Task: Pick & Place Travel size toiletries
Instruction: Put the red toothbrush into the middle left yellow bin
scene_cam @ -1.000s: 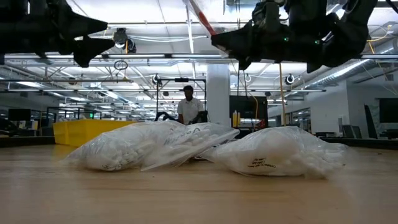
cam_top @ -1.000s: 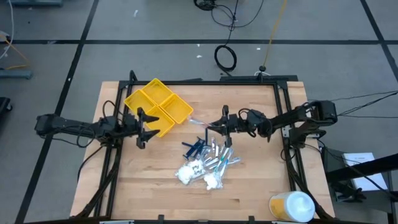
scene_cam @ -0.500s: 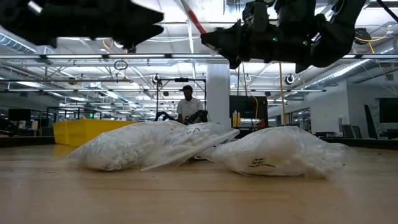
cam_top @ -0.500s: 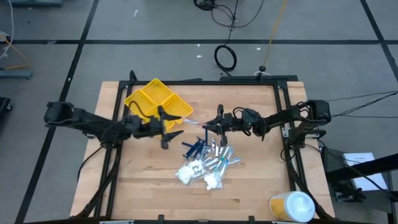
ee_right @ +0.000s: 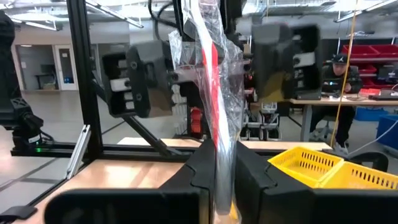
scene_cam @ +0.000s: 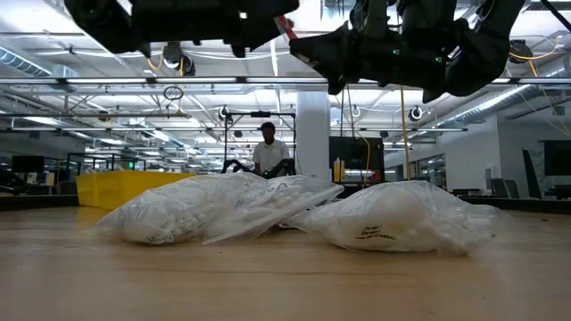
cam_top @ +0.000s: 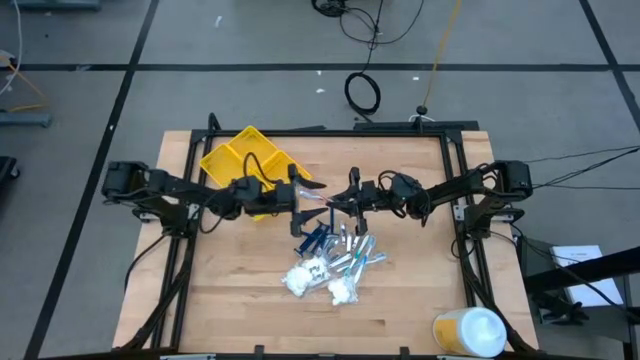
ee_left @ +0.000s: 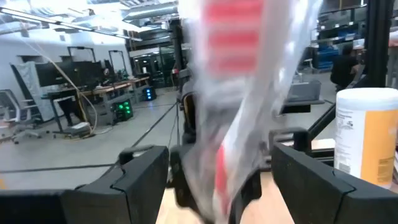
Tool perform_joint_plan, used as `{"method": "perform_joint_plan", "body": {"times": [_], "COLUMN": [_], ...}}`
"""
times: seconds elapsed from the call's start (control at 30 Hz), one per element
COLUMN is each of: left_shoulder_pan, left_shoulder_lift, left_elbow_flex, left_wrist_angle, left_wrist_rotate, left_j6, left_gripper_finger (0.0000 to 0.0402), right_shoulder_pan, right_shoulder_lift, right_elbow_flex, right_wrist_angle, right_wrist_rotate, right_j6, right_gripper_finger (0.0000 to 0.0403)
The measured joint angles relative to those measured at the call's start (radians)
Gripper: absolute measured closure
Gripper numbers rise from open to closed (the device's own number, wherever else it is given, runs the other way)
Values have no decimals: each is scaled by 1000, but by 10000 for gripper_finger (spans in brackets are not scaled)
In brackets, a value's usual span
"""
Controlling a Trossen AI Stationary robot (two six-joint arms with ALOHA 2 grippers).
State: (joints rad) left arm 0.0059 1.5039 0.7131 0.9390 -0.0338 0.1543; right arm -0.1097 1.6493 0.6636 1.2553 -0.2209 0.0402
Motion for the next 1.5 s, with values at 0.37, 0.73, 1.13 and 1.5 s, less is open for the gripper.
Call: {"method": "perform_joint_plan", "body": {"times": [0.37, 0.73, 1.13, 1.5], "left_shoulder_pan": [7, 6, 9, 56], "left_shoulder_lift": [-13, -21, -344, -716], "left_elbow_flex": [16, 16, -6, -189], "left_wrist_angle": [-9, -79, -513, -784], "left_wrist_rotate": [-2, 4, -276, -667], "left_j6": [-30, 32, 43, -211], "left_gripper_finger": [272, 393, 393, 394], "right_shoulder_pan": [0, 0, -13, -13], "right_shoulder_lift": [0, -1, -122, -200], "right_elbow_flex": [0, -1, 0, -1], "right_wrist_angle": [-10, -66, -348, -453], "right_wrist_rotate": [7, 15, 12, 14], "right_j6": [0, 58, 16, 13], "right_gripper_finger": [384, 322, 195, 164]}}
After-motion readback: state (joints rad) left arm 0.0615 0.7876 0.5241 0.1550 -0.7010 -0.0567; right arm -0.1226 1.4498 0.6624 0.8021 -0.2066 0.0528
